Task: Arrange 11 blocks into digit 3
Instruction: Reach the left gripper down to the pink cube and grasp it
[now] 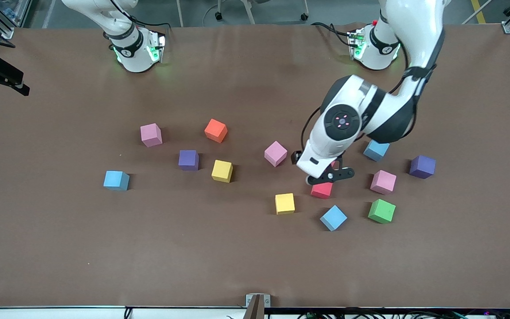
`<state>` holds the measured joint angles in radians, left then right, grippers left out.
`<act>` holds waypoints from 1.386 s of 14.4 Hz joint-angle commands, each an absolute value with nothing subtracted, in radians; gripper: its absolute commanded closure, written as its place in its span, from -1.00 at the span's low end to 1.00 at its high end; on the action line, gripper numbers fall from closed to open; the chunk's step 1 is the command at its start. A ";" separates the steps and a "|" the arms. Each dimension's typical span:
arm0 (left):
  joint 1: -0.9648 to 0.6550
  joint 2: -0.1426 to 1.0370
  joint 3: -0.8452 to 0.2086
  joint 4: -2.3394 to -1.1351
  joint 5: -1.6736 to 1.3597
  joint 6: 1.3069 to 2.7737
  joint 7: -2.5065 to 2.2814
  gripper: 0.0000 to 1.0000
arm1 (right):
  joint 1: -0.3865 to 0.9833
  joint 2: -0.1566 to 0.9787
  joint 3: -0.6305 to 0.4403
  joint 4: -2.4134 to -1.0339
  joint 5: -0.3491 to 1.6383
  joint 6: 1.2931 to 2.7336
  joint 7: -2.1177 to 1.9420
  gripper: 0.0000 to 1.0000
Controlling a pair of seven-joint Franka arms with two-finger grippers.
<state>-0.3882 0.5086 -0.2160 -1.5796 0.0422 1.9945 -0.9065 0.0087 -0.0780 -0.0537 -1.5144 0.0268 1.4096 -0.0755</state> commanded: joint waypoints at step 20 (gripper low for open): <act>-0.557 0.657 -0.216 -1.740 0.081 2.375 -1.503 -1.00 | 0.015 -0.046 -0.055 -1.506 0.023 1.413 -0.063 -1.00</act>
<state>-0.5532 0.6611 -0.2199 -1.7421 0.0590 2.3748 -1.4798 0.0090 -0.0423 -0.0556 -1.5106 0.0257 1.4147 -0.0754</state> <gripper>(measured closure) 0.000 0.000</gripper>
